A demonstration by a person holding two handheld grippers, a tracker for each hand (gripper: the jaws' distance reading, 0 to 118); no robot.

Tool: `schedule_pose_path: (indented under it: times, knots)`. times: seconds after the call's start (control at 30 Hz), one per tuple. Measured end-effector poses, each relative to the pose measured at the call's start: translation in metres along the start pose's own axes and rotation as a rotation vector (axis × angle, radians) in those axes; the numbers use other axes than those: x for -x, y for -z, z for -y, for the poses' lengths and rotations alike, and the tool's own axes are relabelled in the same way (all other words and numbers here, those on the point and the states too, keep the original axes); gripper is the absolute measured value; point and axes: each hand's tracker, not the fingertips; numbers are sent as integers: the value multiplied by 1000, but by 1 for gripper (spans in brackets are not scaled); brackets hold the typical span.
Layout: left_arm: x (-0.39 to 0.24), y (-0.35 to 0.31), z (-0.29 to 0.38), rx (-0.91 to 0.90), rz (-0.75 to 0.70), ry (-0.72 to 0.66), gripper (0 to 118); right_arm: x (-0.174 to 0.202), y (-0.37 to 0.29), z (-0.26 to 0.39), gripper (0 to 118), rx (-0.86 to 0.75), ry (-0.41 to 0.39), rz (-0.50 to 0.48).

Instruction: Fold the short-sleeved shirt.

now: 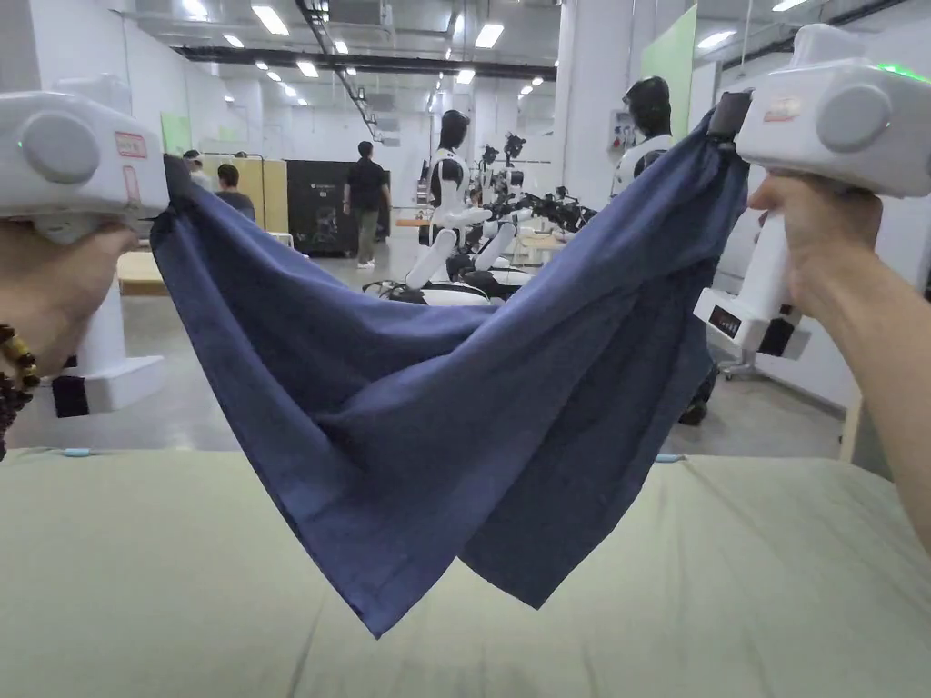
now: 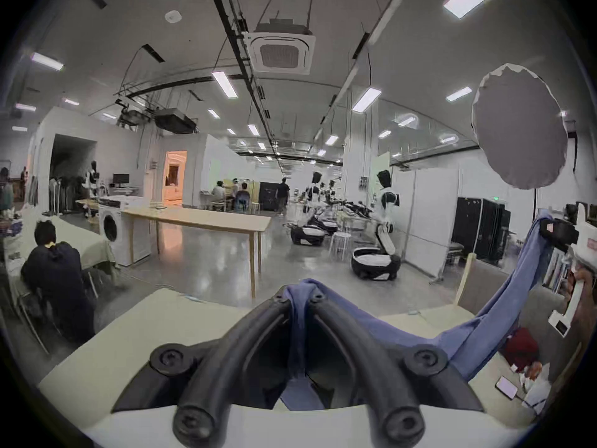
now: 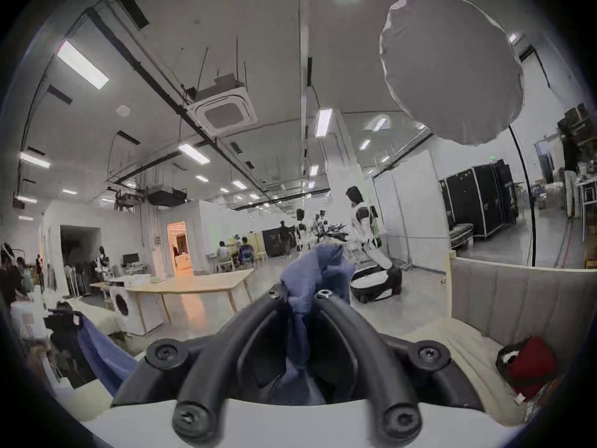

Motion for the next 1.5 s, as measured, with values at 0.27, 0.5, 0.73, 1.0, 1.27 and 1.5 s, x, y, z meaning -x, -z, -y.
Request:
schedule_pose_path:
  times: [0.27,0.5,0.73,1.0,1.27,1.5]
  knots:
    - [-5,41,11,8,18,-6,2,1,26,9,11,-11,-39,13]
    - [-15,51,70,37,44,40,2,-15,37,71,11,68,-55,22]
    - [-8,60,163,146,54,36,2,-37,40,167,11,215,-36,37]
    - [1,13,180,169,87,59,2,-58,-21,188,11,236,-82,-3]
    - [21,-123,221,283,173,-10,2,-81,-197,193,11,229,-100,-49]
    - [46,-237,306,462,243,63,2,-116,-340,242,11,410,-162,-7]
